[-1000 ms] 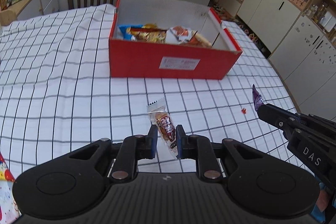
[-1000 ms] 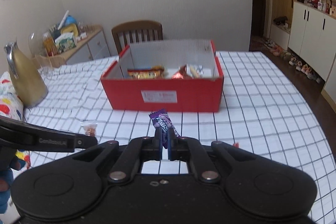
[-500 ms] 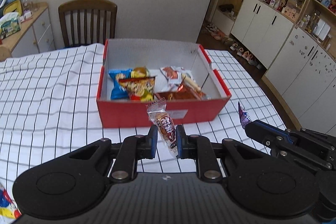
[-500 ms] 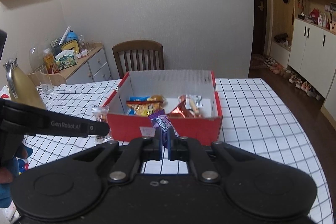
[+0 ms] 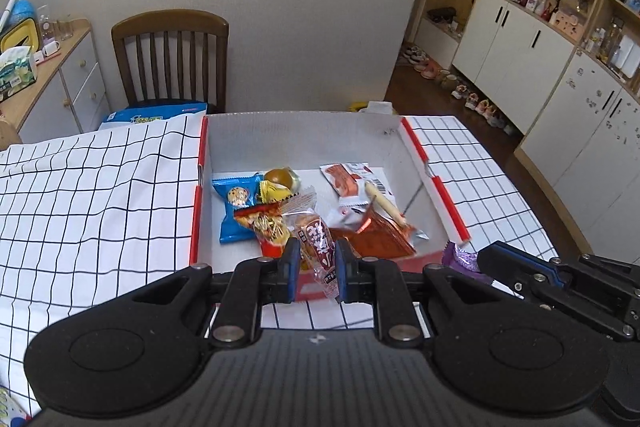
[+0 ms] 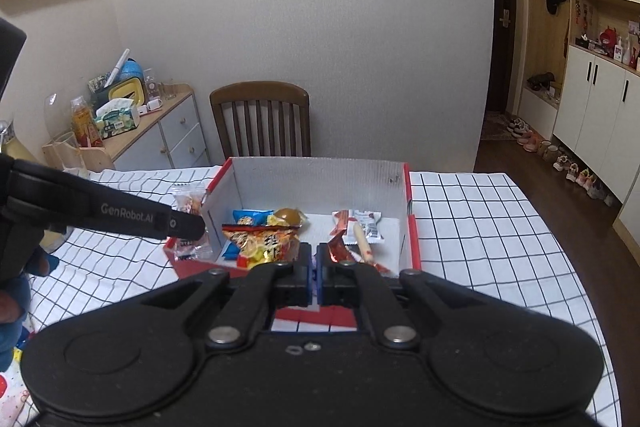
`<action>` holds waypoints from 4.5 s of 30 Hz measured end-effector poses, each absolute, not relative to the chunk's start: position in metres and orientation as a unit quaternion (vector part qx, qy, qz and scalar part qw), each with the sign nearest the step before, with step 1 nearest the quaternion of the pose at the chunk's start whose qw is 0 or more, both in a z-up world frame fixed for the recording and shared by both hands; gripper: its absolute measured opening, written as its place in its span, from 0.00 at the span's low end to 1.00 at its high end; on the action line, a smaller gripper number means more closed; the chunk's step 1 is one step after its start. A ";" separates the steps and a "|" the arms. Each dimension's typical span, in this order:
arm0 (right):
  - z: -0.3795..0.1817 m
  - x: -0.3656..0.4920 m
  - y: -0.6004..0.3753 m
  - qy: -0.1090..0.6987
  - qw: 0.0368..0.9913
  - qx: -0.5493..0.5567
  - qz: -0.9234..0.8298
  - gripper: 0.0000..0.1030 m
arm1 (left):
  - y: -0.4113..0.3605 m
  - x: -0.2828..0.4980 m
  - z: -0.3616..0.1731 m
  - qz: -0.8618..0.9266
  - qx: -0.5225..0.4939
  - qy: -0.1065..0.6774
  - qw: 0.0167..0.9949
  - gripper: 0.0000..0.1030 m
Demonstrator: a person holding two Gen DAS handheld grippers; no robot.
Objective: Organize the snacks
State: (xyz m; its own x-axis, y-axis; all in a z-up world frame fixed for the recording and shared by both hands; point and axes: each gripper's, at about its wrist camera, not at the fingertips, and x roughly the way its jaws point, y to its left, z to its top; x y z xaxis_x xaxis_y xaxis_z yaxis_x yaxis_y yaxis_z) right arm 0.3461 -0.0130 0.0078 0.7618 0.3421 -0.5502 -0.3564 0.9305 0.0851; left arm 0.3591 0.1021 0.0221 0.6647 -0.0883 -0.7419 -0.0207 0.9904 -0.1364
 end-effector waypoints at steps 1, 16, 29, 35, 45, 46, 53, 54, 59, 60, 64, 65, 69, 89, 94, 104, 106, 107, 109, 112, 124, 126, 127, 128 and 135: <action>0.006 0.351 -0.011 0.293 0.938 -0.016 0.185 0.00 | 0.103 0.364 0.021 -0.016 -0.065 0.410 0.909 0.18; -0.001 0.422 -0.004 0.301 0.934 -0.018 0.190 0.00 | 0.107 0.430 0.002 0.011 -0.039 0.426 0.904 0.18; -0.023 0.468 0.013 0.324 0.924 -0.004 0.203 0.00 | 0.112 0.486 -0.027 0.040 -0.003 0.447 0.893 0.18; -0.036 0.480 0.016 0.338 0.919 0.003 0.204 0.00 | 0.118 0.503 -0.043 0.052 0.002 0.462 0.886 0.18; -0.051 0.489 0.019 0.367 0.907 0.017 0.205 0.00 | 0.121 0.520 -0.067 0.053 0.007 0.483 0.874 0.18; -0.053 0.489 0.019 0.369 0.906 0.016 0.205 0.00 | 0.121 0.521 -0.070 0.054 0.010 0.484 0.873 0.18; -0.060 0.494 0.027 0.377 0.902 0.008 0.209 0.00 | 0.121 0.527 -0.085 0.059 0.021 0.503 0.862 0.18; -0.060 0.494 0.028 0.378 0.902 0.006 0.209 0.00 | 0.122 0.528 -0.086 0.060 0.021 0.506 0.860 0.18; -0.063 0.496 0.031 0.384 0.900 0.006 0.204 0.08 | 0.125 0.529 -0.093 0.064 0.023 0.513 0.856 0.18; -0.064 0.497 0.031 0.386 0.900 0.005 0.203 0.09 | 0.126 0.529 -0.095 0.064 0.022 0.514 0.855 0.18; -0.066 0.497 0.033 0.395 0.897 0.001 0.199 0.16 | 0.128 0.528 -0.095 0.065 0.017 0.515 0.855 0.18; -0.066 0.497 0.033 0.395 0.897 0.001 0.199 0.16 | 0.128 0.527 -0.094 0.064 0.017 0.515 0.854 0.18; -0.066 0.496 0.033 0.399 0.895 0.001 0.199 0.18 | 0.129 0.523 -0.092 0.065 0.010 0.515 0.855 0.19; -0.044 0.467 0.014 0.386 0.904 0.018 0.183 0.35 | 0.125 0.475 -0.042 0.053 0.001 0.459 0.887 0.68; -0.031 0.456 0.009 0.375 0.908 0.021 0.184 0.43 | 0.124 0.456 -0.025 0.042 -0.003 0.445 0.895 0.68; -0.004 0.423 0.000 0.343 0.920 0.021 0.190 0.62 | 0.121 0.410 0.005 0.026 -0.010 0.412 0.911 0.68; 0.001 0.416 -0.002 0.336 0.922 0.019 0.191 0.63 | 0.120 0.401 0.010 0.023 -0.010 0.405 0.914 0.68; 0.003 0.413 -0.003 0.334 0.923 0.018 0.193 0.64 | 0.119 0.395 0.012 0.022 -0.009 0.401 0.916 0.68; 0.008 0.405 -0.006 0.329 0.923 0.020 0.198 0.69 | 0.118 0.384 0.016 0.018 -0.009 0.393 0.919 0.68; 0.015 0.393 -0.011 0.319 0.925 0.026 0.204 0.76 | 0.117 0.367 0.022 0.014 -0.009 0.380 0.925 0.68; 0.039 0.346 -0.025 0.273 0.936 0.029 0.218 1.00 | 0.105 0.303 0.042 -0.012 -0.013 0.330 0.944 0.68; 0.044 0.338 -0.026 0.262 0.939 0.025 0.222 1.00 | 0.106 0.296 0.044 -0.017 -0.022 0.329 0.944 0.68; 0.047 0.334 -0.026 0.258 0.939 0.027 0.225 1.00 | 0.107 0.291 0.045 -0.020 -0.028 0.327 0.944 0.71; 0.049 0.330 -0.027 0.254 0.939 0.029 0.228 1.00 | 0.109 0.287 0.046 -0.022 -0.033 0.325 0.945 0.78; 0.057 0.303 -0.029 0.222 0.947 0.023 0.232 1.00 | 0.117 0.261 0.048 -0.019 -0.049 0.315 0.948 0.83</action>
State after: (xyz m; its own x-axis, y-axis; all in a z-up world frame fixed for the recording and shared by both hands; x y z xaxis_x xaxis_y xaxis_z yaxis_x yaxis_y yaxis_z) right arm 0.3030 -0.0293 0.0575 0.7937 0.4499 -0.4095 -0.4297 0.8911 0.1460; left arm 0.2605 0.1168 0.0479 0.8005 -0.0674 -0.5956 0.0054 0.9944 -0.1052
